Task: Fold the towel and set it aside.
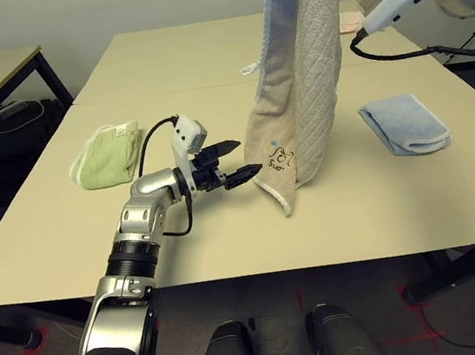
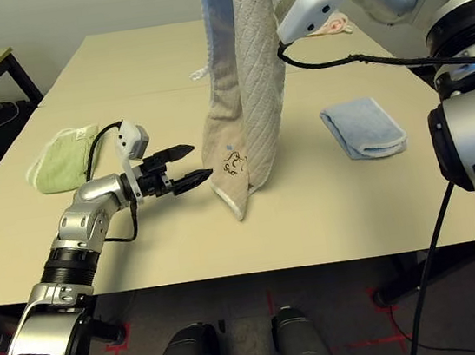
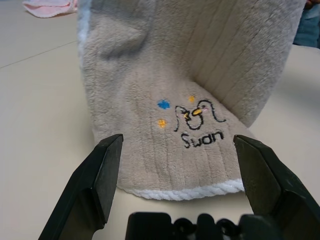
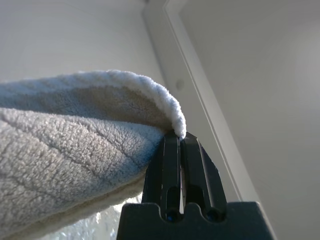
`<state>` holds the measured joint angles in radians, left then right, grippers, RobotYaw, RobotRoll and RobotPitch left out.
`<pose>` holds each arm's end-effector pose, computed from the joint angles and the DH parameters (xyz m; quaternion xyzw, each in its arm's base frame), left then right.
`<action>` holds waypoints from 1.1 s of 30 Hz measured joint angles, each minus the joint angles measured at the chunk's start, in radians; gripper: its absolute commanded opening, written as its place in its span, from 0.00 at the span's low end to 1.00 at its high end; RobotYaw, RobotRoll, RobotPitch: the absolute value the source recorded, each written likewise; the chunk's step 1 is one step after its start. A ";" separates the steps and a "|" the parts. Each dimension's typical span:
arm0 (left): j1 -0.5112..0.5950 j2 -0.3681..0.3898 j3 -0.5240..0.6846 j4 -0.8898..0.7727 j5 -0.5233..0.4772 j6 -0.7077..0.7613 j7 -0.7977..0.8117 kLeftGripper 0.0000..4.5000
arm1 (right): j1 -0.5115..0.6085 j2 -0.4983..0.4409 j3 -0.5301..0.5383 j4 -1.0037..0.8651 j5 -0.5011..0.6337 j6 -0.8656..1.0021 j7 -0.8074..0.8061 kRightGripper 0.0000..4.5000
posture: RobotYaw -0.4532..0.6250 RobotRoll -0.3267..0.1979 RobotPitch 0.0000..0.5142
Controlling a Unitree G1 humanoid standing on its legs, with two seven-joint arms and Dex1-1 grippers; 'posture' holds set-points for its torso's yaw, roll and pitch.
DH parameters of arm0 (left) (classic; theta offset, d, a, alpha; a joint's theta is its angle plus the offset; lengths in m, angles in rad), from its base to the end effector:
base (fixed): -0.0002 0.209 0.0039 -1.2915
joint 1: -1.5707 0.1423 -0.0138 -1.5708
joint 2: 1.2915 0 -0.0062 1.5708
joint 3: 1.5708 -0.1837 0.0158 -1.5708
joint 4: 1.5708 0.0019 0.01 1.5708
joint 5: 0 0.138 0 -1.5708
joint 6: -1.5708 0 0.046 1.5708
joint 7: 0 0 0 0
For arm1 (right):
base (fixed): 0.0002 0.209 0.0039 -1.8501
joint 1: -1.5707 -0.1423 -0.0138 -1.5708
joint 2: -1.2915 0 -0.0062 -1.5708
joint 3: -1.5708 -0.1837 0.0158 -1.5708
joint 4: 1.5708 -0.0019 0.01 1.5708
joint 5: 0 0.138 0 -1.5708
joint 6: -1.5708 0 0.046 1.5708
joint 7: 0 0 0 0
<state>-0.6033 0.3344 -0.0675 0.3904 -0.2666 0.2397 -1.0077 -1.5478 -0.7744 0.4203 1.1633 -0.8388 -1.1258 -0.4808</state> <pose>0.3115 0.1820 0.1204 0.0342 0.0447 -0.5154 0.8551 0.3303 -0.2153 0.3405 -0.5975 -0.5758 0.0628 0.5546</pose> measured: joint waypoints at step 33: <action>-0.016 -0.033 -0.017 0.046 0.016 -0.023 0.014 1.00 | -0.083 -0.013 0.228 -0.060 -0.250 -0.114 -0.298 0.01 | 0.43 0.62 0.07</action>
<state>-0.6196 0.3013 -0.0841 0.4364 -0.2510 0.2165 -0.9936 -1.6304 -0.7873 0.6486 1.1028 -1.0884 -1.2402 -0.7788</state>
